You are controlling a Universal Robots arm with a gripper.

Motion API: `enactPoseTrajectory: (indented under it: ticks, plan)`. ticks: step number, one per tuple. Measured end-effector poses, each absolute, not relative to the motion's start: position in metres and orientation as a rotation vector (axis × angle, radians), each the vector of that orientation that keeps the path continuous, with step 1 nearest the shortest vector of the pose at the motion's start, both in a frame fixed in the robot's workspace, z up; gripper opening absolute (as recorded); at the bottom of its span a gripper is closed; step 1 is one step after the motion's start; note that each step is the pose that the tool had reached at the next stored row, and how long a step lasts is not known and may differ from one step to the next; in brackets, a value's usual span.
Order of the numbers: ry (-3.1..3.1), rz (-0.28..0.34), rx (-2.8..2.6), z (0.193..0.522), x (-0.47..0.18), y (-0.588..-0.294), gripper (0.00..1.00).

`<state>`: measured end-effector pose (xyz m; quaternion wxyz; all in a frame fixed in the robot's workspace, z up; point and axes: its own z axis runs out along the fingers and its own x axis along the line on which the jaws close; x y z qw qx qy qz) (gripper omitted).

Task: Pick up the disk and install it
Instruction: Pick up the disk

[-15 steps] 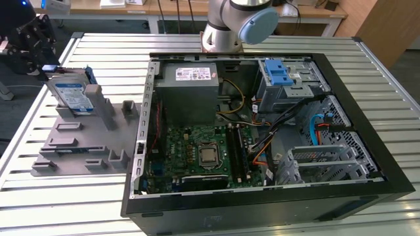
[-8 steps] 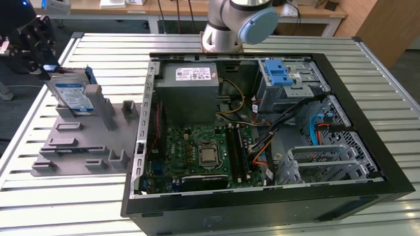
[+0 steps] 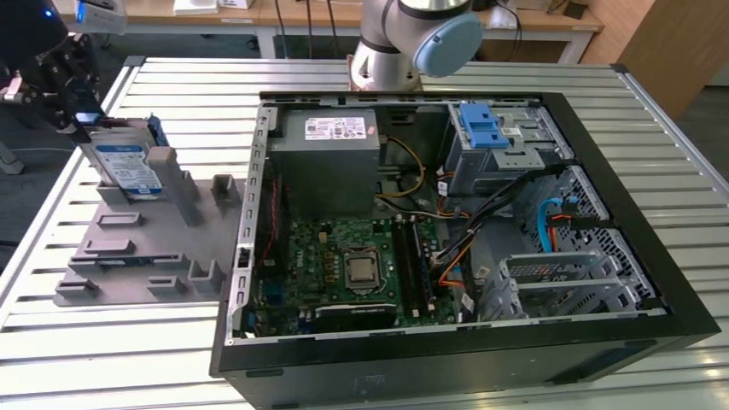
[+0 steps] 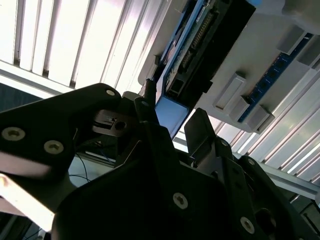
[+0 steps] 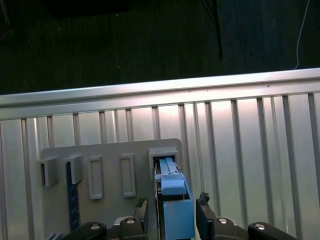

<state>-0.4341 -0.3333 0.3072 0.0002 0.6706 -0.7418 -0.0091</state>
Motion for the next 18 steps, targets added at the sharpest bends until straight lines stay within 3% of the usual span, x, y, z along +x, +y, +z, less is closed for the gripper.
enactPoseTrajectory:
  ticks: [18]
  plan:
    - [-2.328, -0.029, 2.109, 0.293, -0.435, -0.333, 0.51]
